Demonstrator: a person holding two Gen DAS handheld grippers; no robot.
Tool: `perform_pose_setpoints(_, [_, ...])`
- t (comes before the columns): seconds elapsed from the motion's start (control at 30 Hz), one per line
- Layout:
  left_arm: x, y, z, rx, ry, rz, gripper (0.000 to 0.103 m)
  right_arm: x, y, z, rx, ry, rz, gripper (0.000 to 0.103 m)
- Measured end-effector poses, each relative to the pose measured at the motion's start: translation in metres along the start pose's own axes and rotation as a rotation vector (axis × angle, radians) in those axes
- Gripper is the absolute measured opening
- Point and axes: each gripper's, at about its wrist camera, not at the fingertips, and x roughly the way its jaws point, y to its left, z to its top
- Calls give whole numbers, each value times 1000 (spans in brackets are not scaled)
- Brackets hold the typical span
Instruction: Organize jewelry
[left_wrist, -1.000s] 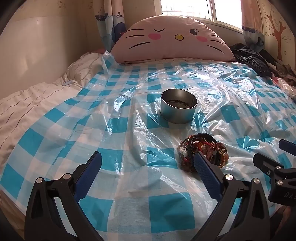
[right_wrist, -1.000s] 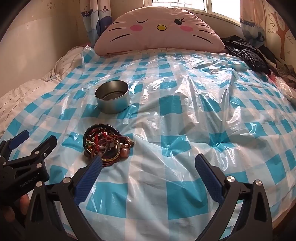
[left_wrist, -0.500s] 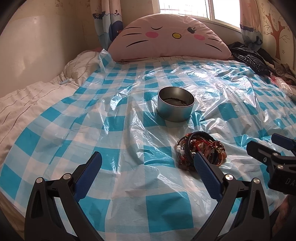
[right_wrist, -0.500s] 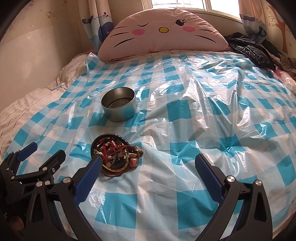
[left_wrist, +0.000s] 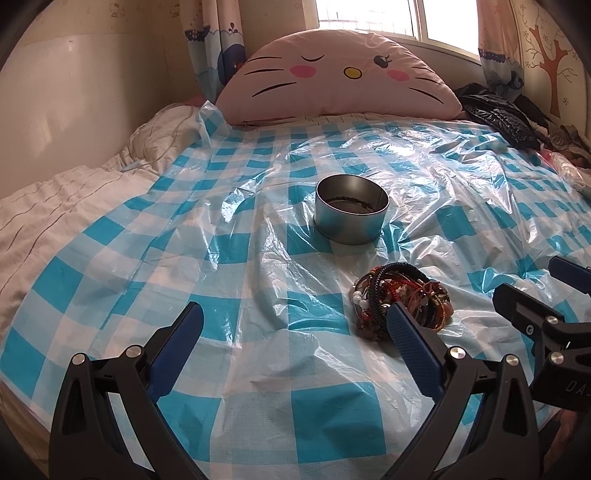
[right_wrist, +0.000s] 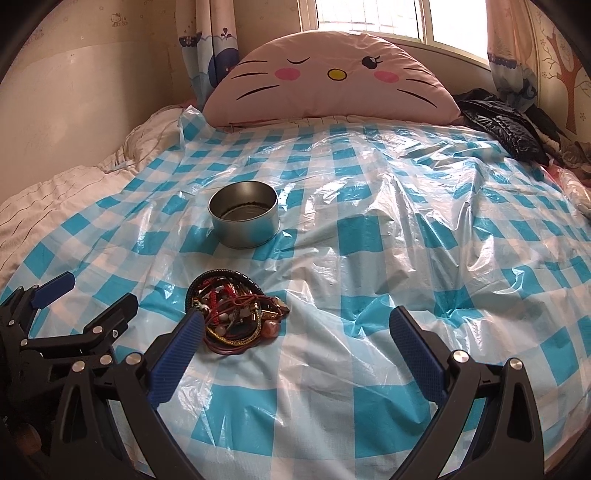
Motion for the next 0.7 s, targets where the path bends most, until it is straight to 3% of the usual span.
perform_pose_setpoints(0.57, [-3,-2,-2,5,-10,-5,96,-4,-8,-2,25,-5,-2,96])
perform_pose_setpoints(0.7, [-3,-5,-2,13,-10,-51,95,-6,-10,-2,33,-14,1,96])
